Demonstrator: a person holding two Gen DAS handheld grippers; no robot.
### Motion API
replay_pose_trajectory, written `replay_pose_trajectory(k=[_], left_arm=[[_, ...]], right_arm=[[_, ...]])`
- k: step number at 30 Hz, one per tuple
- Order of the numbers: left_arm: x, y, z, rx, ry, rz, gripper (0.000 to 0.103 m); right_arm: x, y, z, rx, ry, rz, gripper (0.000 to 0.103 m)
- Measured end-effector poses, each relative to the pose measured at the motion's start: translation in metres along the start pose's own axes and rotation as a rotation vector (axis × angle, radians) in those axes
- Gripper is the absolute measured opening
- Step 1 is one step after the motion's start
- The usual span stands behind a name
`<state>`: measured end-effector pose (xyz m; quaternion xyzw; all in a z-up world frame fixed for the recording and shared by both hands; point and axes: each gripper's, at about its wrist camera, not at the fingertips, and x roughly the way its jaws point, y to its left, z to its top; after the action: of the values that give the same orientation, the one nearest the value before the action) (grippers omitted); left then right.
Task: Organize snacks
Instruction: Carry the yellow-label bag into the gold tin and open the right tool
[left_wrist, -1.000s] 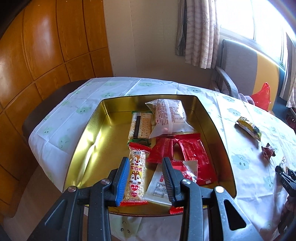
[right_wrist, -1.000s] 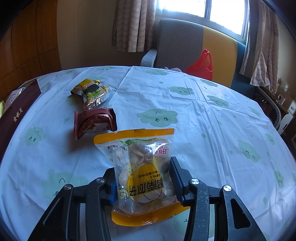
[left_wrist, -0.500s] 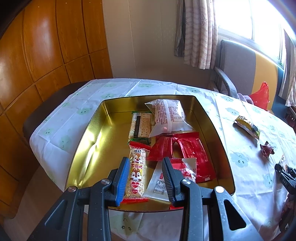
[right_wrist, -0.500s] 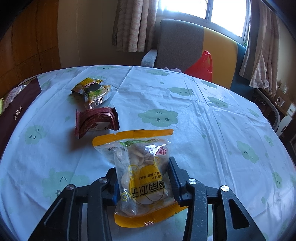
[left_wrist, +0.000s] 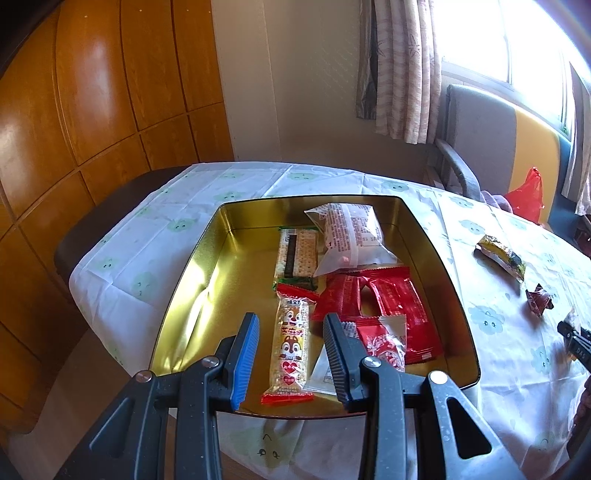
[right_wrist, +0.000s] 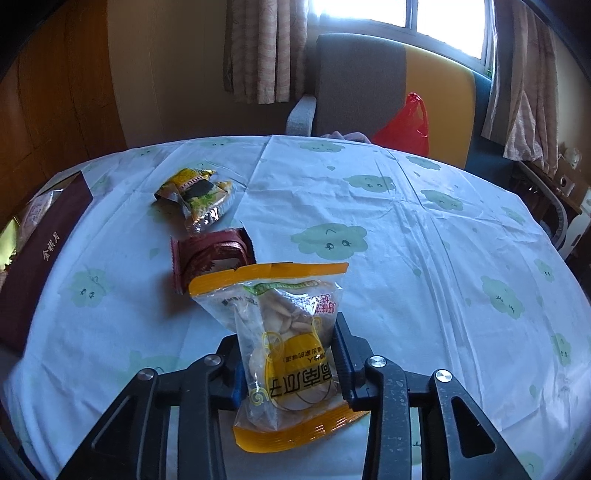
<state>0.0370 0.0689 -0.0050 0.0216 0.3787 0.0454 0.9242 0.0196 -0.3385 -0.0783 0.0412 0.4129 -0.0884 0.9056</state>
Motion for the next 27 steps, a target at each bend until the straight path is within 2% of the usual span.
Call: replay_pose_trajectory(k=[7,14,23,27], left_arm=[[-0.001,0.004,-0.001,-0.006,-0.008,0.007,0.037],[-0.004,0.007,-0.001,-0.012,-0.017,0.016,0.037],[-0.004,0.019,-0.001,-0.044,-0.025,0.043,0.037],[-0.001,0.031,-0.001,-0.079,-0.028,0.068,0.037]], right_arm=[[-0.024,0.035,0.021,-0.051,-0.05,0.083,0.036],[-0.041,0.08,0.041,-0.072,-0.057,0.254,0.036],[-0.052,0.173,0.064,-0.156,-0.02,0.498,0.037],[-0.054,0.215,0.069,-0.204,-0.005,0.57,0.038]])
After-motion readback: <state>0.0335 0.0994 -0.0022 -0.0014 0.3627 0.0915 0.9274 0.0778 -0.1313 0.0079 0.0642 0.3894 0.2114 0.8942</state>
